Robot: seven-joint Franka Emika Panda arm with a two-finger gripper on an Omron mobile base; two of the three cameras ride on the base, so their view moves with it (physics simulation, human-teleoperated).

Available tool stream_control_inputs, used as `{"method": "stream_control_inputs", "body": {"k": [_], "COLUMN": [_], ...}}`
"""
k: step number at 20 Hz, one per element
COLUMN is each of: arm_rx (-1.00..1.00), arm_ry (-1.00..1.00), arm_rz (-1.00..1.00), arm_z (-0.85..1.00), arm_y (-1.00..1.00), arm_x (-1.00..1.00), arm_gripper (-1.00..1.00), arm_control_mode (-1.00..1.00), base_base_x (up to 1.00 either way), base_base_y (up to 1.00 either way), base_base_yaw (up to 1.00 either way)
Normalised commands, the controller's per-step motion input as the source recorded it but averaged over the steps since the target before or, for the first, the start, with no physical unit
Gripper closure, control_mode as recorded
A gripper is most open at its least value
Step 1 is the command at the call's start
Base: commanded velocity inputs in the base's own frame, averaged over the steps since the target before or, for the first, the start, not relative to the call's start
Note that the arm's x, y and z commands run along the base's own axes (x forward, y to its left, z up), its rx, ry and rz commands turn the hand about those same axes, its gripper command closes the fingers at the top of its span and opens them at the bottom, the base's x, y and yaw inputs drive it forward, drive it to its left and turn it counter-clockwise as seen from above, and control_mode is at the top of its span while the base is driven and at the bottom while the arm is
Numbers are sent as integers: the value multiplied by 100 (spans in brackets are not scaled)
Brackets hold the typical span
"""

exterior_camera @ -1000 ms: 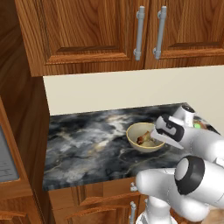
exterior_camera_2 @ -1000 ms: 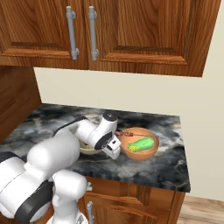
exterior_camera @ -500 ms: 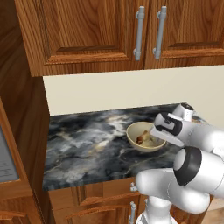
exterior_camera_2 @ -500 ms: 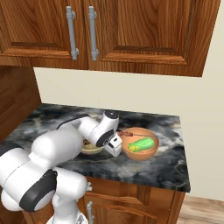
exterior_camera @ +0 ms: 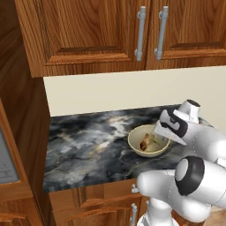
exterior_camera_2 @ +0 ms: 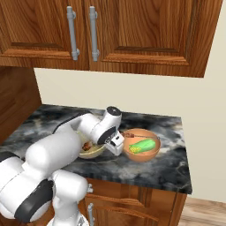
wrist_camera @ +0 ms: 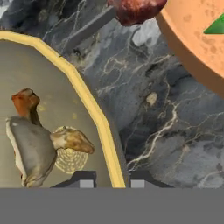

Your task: Place the bowl containing the chicken drumstick and mushroom in the microwave. Close the microwave door and press the start button to microwave the meal.

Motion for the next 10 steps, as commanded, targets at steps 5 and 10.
{"method": "stream_control_inputs", "body": {"k": [5,10], "arm_rx": [5,15], "arm_ry": [-6,-15], "arm_rz": [1,0], "arm_z": [79,79], "arm_y": [-15,-45], "arm_x": [-46,-57], "arm_gripper": [100,100], "arm_control_mode": [-100,-100], "base_base_x": [0,0], "base_base_y": [0,0], "base_base_yaw": [0,0]}}
